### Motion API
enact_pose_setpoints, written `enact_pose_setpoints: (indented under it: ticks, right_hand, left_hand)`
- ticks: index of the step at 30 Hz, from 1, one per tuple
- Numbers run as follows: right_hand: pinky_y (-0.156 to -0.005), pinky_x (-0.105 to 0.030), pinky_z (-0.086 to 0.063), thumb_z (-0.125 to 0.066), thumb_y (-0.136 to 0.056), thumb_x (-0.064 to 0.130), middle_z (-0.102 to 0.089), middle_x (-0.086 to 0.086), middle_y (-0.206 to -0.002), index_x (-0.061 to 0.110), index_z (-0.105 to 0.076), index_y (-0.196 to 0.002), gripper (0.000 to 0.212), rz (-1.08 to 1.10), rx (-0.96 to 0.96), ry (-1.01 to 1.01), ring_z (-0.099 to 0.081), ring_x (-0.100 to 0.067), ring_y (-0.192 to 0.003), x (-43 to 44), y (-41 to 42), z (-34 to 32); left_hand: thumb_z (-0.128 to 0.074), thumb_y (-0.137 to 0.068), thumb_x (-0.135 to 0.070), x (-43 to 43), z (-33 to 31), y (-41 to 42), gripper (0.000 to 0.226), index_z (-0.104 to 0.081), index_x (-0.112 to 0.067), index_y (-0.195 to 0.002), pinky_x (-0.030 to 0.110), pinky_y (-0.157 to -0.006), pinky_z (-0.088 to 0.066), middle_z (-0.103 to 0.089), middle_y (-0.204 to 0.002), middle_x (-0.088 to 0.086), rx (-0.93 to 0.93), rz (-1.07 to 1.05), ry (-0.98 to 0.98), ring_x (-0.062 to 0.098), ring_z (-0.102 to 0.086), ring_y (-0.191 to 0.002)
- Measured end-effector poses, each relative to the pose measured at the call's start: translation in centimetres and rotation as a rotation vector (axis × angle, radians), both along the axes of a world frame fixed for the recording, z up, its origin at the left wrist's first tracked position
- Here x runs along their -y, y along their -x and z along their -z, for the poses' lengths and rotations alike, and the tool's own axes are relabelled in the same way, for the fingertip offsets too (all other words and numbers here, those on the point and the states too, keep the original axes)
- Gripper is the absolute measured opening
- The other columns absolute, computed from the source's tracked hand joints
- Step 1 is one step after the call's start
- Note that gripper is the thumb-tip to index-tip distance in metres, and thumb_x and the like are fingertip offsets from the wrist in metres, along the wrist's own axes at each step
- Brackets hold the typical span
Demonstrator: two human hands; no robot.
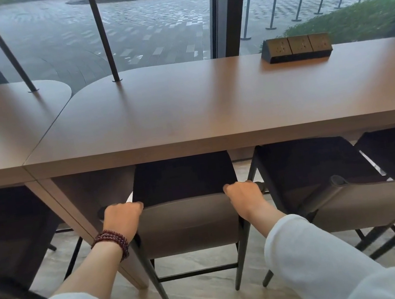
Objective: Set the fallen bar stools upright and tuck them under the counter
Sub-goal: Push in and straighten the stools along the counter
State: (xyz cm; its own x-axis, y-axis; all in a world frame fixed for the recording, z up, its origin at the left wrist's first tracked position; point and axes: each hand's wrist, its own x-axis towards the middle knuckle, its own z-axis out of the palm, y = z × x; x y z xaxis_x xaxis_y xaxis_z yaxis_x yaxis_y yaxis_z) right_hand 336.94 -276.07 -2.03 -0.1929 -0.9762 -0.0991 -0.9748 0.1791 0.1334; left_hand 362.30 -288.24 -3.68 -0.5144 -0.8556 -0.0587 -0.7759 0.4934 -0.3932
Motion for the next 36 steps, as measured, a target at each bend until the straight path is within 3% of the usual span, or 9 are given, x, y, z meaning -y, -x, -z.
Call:
enact_pose_setpoints:
  ticks: [8,17,22,26,30,36]
  right_hand:
    - [-0.067,-0.031,-0.033,-0.047,-0.083,-0.011,-0.069,-0.009,-0.101,0.011,-0.051,-0.105,0.031,0.001,0.003,-0.001,-0.066,-0.032,-0.093,-0.3,-0.8,0.0]
    - [-0.079,-0.032,-0.042,-0.053,-0.084,-0.007,-0.069,-0.010,-0.104,0.007,-0.045,-0.125,0.044,-0.002,-0.065,-0.001,-0.065,-0.031,-0.096,-0.5,-0.5,0.4]
    - [-0.093,-0.037,-0.044,-0.056,-0.086,0.002,-0.064,-0.011,-0.113,0.009,-0.040,-0.134,0.051,-0.082,-0.009,0.049,-0.060,-0.031,-0.103,-0.7,0.3,0.8]
    - [-0.110,-0.040,-0.033,-0.054,-0.095,0.025,-0.056,-0.009,-0.134,0.014,-0.032,-0.145,0.056,-0.113,0.178,0.212,-0.048,-0.029,-0.127,-2.5,0.6,-0.1]
    - [-0.101,-0.034,-0.042,-0.049,-0.097,0.029,-0.064,-0.005,-0.119,0.013,-0.039,-0.141,0.049,-0.128,0.314,0.431,-0.059,-0.020,-0.112,-5.8,1.4,-2.0]
    - [-0.086,-0.033,-0.052,-0.046,-0.099,0.025,-0.068,-0.006,-0.105,0.012,-0.045,-0.135,0.039,-0.031,0.296,0.562,-0.065,-0.019,-0.092,-13.0,7.6,-4.1]
  left_hand:
    - [-0.043,-0.096,-0.015,0.9,0.0,-0.3,0.024,-0.057,-0.024,-0.113,0.028,-0.078,-0.047,-0.069,-0.106,-0.004,0.025,-0.005,-0.003,0.019,-0.065,-0.097]
    - [-0.046,-0.091,-0.012,0.3,-1.3,0.3,0.028,-0.057,-0.019,-0.115,0.031,-0.079,-0.049,-0.067,-0.107,0.001,-0.021,-0.055,-0.139,0.023,-0.064,-0.098]
    - [-0.049,-0.085,-0.014,-1.1,-2.5,1.5,0.053,-0.041,-0.021,-0.137,0.033,-0.091,-0.044,-0.061,-0.123,0.004,-0.218,0.020,-0.340,0.028,-0.052,-0.114]
    - [-0.056,-0.088,-0.024,-3.8,-3.8,4.5,0.062,-0.033,-0.020,-0.145,0.030,-0.107,-0.033,-0.050,-0.139,0.001,-0.614,0.223,-0.367,0.021,-0.045,-0.129]
    - [-0.059,-0.089,-0.023,-7.5,-5.1,9.7,0.058,-0.038,-0.015,-0.142,0.031,-0.106,-0.036,-0.055,-0.134,0.002,-0.811,0.370,-0.349,0.019,-0.052,-0.122]
    - [-0.052,-0.091,-0.014,-13.9,-6.8,19.2,0.049,-0.042,-0.015,-0.140,0.028,-0.105,-0.038,-0.055,-0.134,0.003,-0.871,0.506,-0.387,0.017,-0.052,-0.122]
